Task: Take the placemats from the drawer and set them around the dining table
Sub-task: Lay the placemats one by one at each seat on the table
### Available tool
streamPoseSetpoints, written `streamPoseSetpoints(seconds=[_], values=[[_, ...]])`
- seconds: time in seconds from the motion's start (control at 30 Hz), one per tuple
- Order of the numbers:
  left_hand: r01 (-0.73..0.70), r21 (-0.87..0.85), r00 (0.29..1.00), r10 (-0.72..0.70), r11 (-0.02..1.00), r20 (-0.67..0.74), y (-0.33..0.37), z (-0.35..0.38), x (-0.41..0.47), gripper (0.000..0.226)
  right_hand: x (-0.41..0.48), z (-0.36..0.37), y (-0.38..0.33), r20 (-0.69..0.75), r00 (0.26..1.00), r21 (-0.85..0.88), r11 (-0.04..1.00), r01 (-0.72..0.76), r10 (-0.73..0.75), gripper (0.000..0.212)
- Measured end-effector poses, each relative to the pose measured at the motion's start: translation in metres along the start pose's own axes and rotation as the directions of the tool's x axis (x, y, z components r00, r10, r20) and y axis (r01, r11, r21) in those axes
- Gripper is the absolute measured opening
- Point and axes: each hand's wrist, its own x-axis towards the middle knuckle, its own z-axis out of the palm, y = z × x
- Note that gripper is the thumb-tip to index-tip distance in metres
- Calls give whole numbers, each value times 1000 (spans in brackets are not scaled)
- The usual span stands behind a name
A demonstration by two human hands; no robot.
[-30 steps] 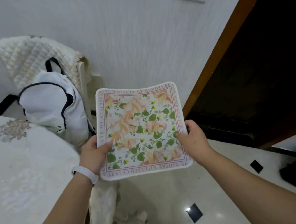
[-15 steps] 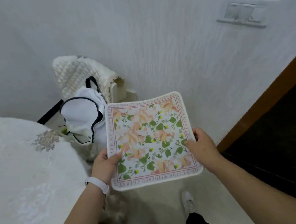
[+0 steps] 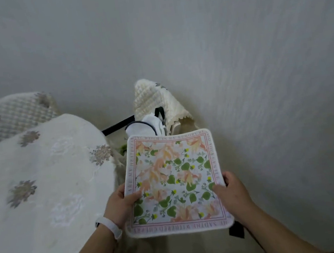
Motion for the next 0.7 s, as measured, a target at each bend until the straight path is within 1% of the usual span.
streamPoseSetpoints(seconds=[0.13,0.3,0.47,0.6,0.7], values=[[10,-67,994,-17,998,-107,2,-24,5,23,34,25,-25,109,993,-68,996,62,-55,13],[47,-168,981,-77,985,-179,-10,-55,36,24,76,74,-51,252,963,-187,972,141,-91,20],[80,-284,966,-145,955,-216,-17,-71,97,23,137,120,-84,310,946,-271,945,186,-97,17],[84,-319,965,-157,944,-212,-1,-86,146,23,180,162,-123,352,926,-338,904,263,-138,18],[58,-342,957,-150,938,-249,13,-106,174,20,206,191,-152,378,910,-358,879,314,-170,17]])
